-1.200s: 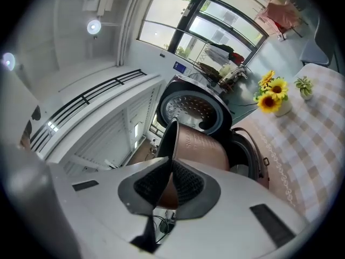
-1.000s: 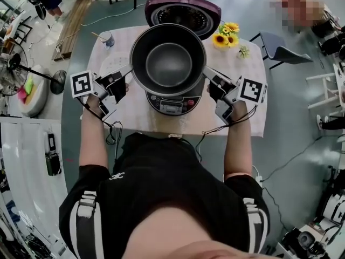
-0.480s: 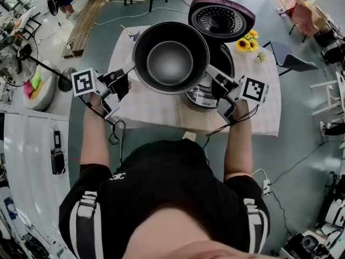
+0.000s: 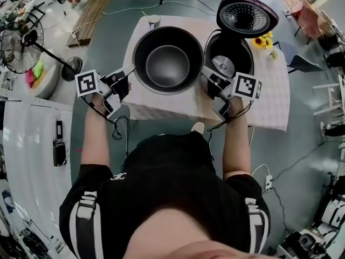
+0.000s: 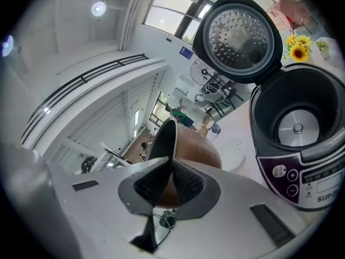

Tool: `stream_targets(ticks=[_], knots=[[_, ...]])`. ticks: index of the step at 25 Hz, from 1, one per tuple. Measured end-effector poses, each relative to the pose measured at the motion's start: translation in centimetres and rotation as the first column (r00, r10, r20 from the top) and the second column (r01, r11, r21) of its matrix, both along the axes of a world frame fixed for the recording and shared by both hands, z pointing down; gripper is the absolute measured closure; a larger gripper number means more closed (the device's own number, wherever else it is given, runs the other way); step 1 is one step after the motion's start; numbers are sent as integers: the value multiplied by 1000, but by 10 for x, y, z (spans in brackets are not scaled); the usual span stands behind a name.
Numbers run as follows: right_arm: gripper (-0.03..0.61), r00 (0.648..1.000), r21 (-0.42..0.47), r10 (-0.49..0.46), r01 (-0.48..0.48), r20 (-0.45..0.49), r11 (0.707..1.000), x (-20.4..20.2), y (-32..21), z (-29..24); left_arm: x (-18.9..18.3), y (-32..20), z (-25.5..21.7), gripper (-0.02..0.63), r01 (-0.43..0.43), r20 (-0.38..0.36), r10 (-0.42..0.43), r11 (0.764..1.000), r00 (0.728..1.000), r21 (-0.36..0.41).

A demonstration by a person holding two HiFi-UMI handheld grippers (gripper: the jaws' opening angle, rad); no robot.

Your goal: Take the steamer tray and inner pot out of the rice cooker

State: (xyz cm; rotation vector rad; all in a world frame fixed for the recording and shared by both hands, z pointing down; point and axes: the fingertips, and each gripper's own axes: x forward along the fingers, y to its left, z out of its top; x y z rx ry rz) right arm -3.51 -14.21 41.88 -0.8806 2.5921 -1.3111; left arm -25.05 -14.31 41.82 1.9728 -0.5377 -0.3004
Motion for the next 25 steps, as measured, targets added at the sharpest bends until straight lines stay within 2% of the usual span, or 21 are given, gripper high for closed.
stream_targets(ticks=[2, 5, 10, 13, 17, 25], knots=[[557, 995, -47, 38, -42, -93, 998, -10, 2, 26, -21, 6, 20, 604, 7, 9, -7, 1000, 1000, -17], [558, 998, -102, 16, -22, -63, 995, -40, 10, 47, -45, 14, 47, 604, 20, 9, -20, 998, 1000, -53], [558, 994, -168, -18, 0, -107, 986, -60, 9, 90, -65, 16, 98, 606, 63, 58, -56, 991, 997, -120], [558, 994, -209, -22, -1, -111, 978, -64, 8, 109, -71, 19, 120, 606, 70, 58, -61, 982, 996, -173], [558, 990, -245, -23, -11, -136, 969, -67, 7, 135, -73, 20, 139, 606, 74, 65, -61, 976, 996, -205], [558, 980, -292, 30, -87, -195, 953, -67, 4, 190, -76, 23, 176, 606, 89, 133, -54, 959, 990, -268]])
